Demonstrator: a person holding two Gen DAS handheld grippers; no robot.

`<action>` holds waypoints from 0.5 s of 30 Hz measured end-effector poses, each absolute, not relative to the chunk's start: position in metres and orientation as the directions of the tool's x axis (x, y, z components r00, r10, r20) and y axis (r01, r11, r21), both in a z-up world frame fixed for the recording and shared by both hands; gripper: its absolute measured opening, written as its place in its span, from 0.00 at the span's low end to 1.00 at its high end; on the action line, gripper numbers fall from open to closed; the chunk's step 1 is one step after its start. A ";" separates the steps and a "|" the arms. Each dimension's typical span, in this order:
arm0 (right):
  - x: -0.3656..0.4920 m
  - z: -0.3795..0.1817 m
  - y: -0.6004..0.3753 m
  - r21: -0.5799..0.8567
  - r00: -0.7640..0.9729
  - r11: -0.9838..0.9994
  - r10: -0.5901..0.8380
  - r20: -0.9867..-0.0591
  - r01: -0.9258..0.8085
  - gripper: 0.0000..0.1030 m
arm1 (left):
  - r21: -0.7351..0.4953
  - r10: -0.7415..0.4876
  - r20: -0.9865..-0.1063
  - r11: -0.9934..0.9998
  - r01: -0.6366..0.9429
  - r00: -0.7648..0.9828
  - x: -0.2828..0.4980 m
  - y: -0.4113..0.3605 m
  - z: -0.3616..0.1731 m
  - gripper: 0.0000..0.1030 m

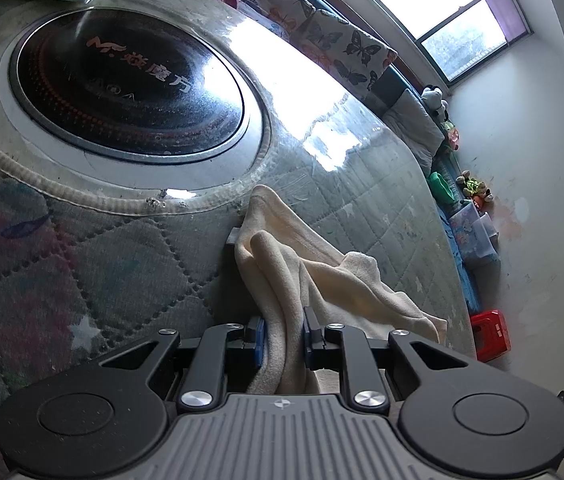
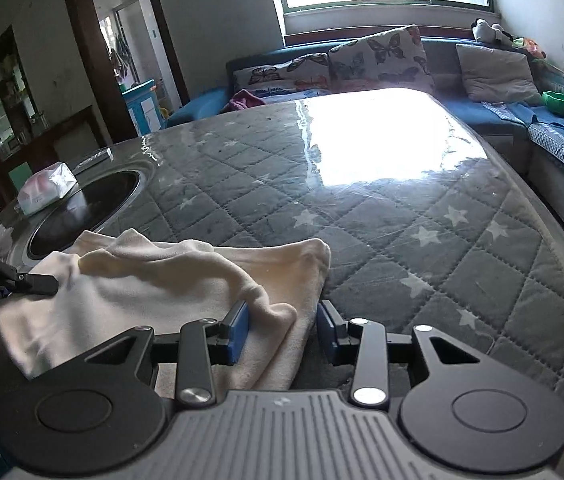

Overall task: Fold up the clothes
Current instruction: 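Hold the lifted sweatshirt with the left tool while the right tool withdraws, then grasp the sweatshirt edge with the right tool while the left tool holds its edge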

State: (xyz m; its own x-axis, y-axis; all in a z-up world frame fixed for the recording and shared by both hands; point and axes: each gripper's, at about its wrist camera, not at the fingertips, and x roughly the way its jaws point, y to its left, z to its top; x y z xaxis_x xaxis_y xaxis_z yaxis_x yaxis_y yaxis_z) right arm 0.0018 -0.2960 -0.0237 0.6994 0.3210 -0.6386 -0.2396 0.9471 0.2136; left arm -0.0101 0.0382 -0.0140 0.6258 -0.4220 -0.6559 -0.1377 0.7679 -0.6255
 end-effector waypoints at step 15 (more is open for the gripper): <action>-0.003 -0.023 -0.299 0.267 0.696 0.931 0.364 -0.618 -0.250 0.19 | -0.614 -0.416 -0.662 0.778 -0.132 0.624 -0.009 0.038 -0.013 0.19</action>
